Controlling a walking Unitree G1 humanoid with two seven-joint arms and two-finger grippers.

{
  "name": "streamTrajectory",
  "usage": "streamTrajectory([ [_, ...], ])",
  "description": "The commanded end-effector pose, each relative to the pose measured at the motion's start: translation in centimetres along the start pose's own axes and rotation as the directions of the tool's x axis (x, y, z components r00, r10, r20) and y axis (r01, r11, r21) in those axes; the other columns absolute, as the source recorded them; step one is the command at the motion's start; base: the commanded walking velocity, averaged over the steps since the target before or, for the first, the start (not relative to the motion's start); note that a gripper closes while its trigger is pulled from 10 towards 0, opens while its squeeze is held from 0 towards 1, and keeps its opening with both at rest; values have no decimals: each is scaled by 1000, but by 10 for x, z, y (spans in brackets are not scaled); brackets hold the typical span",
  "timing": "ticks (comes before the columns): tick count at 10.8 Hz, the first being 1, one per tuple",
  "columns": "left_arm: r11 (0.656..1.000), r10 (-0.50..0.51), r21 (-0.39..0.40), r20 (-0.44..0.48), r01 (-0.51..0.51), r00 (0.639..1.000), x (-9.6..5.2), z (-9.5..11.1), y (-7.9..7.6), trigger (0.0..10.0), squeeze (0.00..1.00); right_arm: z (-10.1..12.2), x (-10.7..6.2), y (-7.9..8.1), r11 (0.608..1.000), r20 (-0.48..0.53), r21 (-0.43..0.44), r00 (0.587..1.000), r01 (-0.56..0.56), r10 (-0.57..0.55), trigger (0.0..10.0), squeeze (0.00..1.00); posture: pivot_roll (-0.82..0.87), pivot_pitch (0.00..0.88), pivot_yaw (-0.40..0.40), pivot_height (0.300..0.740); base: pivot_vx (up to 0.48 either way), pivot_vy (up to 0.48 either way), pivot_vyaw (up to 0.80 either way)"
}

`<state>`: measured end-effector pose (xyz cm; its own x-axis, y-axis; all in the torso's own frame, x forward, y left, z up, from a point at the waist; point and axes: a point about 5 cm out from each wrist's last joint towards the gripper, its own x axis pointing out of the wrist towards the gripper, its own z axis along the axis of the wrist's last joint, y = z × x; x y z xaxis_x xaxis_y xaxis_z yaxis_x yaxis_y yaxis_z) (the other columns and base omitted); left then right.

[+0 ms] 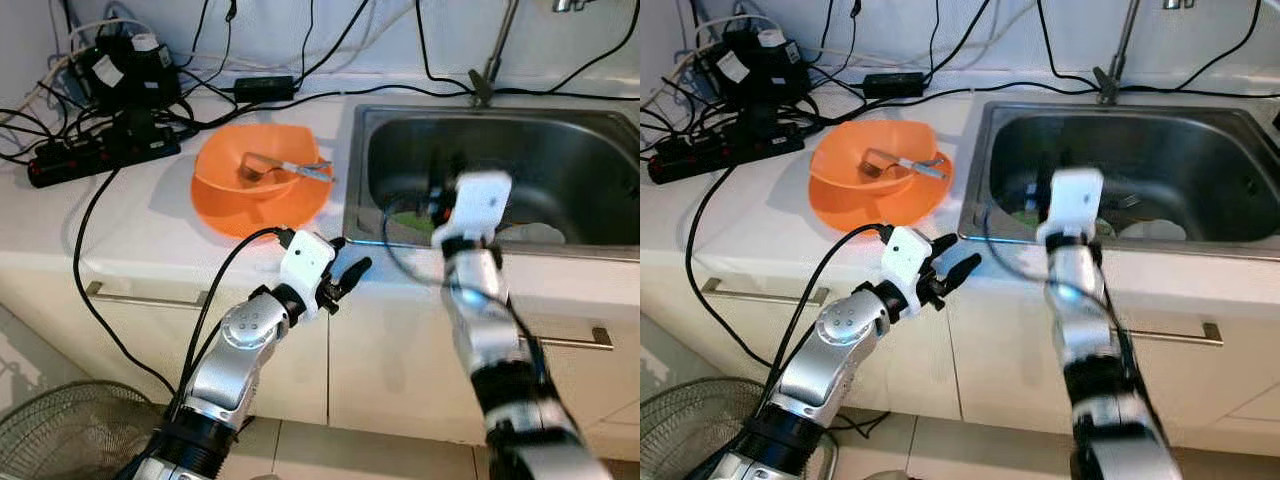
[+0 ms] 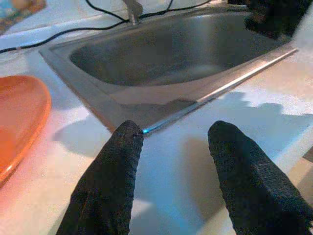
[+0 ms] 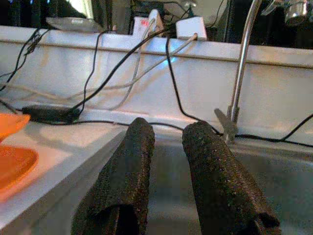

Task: Kitchen organization

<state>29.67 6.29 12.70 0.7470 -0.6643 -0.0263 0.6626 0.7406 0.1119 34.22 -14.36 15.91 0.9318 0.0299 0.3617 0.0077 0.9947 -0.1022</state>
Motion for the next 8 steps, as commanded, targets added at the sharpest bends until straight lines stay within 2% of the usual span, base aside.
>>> streamTrajectory([
  [1,1000,30,9,2,-30,1000,0,0,5,10000,0,5,-1,3,1000,11,2,1000,-13,13,10000,0,82,0,52,740,0,0,0],
  [7,994,111,17,29,-112,993,1,0,15,10000,0,-4,-19,6,1000,-52,11,999,-8,9,10000,0,75,0,67,740,0,0,0],
  [8,990,131,40,46,-133,990,1,2,17,10000,0,-7,-21,6,1000,-71,11,997,-1,1,10000,0,78,0,69,740,0,0,0],
])
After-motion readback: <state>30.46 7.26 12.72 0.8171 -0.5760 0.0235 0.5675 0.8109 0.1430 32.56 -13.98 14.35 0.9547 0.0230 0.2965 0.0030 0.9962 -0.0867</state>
